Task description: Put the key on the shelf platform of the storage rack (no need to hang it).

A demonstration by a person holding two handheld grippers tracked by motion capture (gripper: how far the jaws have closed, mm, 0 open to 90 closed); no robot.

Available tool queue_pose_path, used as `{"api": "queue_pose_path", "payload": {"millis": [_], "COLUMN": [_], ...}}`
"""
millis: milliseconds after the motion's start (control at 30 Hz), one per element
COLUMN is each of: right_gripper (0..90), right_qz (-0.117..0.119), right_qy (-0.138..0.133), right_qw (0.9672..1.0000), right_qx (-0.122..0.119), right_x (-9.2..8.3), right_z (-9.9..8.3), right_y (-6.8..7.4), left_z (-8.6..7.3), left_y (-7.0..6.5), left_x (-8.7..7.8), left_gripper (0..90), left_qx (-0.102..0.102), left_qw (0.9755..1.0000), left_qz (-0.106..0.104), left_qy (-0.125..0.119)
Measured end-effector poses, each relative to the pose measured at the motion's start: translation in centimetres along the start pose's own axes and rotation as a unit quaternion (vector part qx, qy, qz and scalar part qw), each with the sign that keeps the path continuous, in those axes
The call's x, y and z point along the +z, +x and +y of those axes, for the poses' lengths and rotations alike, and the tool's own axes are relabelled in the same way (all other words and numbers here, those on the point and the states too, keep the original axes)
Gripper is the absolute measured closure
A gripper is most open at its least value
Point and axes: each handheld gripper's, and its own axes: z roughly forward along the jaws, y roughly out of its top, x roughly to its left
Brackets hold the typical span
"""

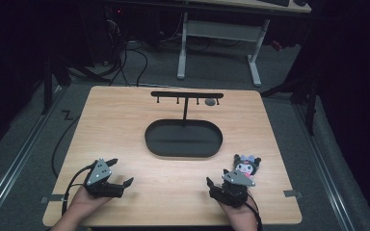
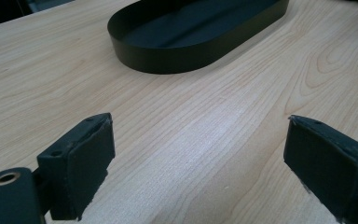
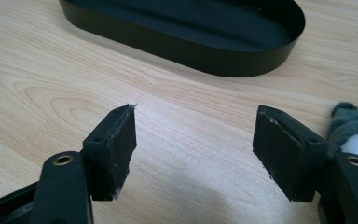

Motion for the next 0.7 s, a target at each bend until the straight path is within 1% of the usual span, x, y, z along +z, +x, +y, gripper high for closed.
{"api": "queue_pose_path", "payload": {"millis": [100, 200, 300, 400, 500, 533, 700], "right_gripper": [30.6, 30.9, 31.2, 31.5, 31.7, 31.8, 32.3], "right_qz": [0.004, 0.006, 0.01, 0.013, 0.014, 0.014, 0.014], "right_qy": [0.002, 0.004, -0.001, -0.002, -0.001, -0.003, 0.001], "right_qw": [1.0, 1.0, 0.9999, 0.9999, 0.9999, 0.9999, 0.9999], "right_qx": [-0.006, -0.006, -0.01, -0.009, -0.002, -0.007, -0.009], "right_x": [0.2, 0.4, 0.5, 0.7, 0.8, 0.8, 1.0], "right_z": [0.0, 0.1, 0.3, 0.5, 0.6, 0.6, 0.7], "right_y": [0.2, 0.2, 0.1, 0.1, 0.2, 0.1, 0.3], "left_z": [-0.2, -0.4, -0.6, -0.7, -0.8, -0.9, -0.9], "left_y": [-0.1, -0.1, 0.0, 0.0, 0.0, 0.1, 0.1], "left_x": [-0.1, -0.4, -0.8, -1.3, -1.4, -1.4, -1.5], "left_gripper": [9.5, 9.5, 9.5, 9.5, 9.5, 9.5, 9.5], "left_qx": [0.0, -0.003, -0.005, -0.007, -0.009, -0.01, -0.009], "left_qw": [1.0, 1.0, 0.9999, 0.9999, 0.9999, 0.9999, 0.9999], "left_qz": [0.0, 0.003, 0.007, 0.01, 0.011, 0.011, 0.01], "left_qy": [0.004, 0.004, 0.005, 0.003, 0.003, 0.003, 0.002]}}
